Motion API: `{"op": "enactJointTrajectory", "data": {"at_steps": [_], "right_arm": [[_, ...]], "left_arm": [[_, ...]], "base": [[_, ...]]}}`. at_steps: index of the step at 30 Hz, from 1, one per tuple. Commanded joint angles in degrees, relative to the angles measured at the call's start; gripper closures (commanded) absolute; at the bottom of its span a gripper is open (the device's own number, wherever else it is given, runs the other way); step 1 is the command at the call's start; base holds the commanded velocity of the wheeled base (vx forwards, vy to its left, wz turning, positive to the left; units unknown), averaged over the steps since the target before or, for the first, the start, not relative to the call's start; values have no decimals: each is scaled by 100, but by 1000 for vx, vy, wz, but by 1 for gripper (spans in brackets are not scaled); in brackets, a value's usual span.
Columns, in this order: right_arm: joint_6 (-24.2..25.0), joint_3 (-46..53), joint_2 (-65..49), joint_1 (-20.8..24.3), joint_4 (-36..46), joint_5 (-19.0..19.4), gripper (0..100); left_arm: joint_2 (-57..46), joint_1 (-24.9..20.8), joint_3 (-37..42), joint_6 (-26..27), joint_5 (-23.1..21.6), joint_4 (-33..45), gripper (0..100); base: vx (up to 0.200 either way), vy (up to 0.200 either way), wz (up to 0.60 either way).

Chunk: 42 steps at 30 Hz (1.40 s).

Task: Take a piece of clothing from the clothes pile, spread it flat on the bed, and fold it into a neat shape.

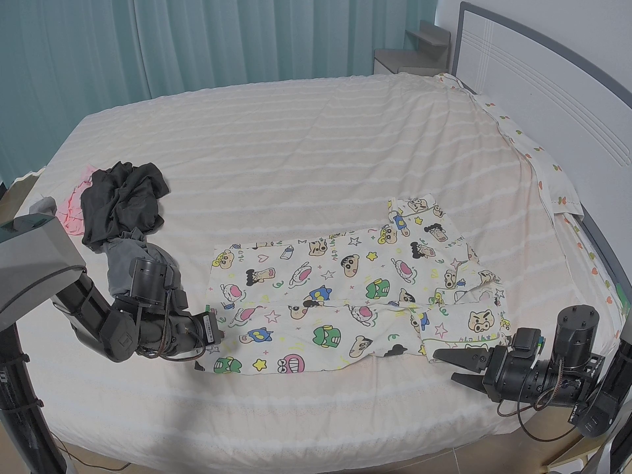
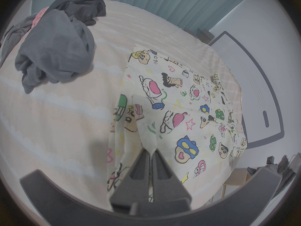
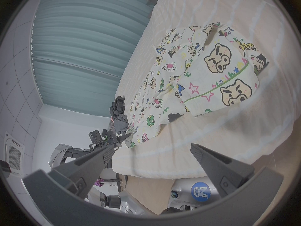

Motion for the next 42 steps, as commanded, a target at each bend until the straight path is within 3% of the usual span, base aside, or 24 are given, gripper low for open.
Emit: {"op": "enactJointTrajectory", "data": {"at_steps": [1, 42], "right_arm": [[1, 101, 8, 4, -3, 1, 0], [1, 101, 8, 21, 6, 1, 0]], "left_arm": [[-87, 11, 188, 4, 3, -14, 100], [-878, 20, 1198, 215, 144, 12, 100]], "base": [[0, 0, 0], [0, 0, 0]]}}
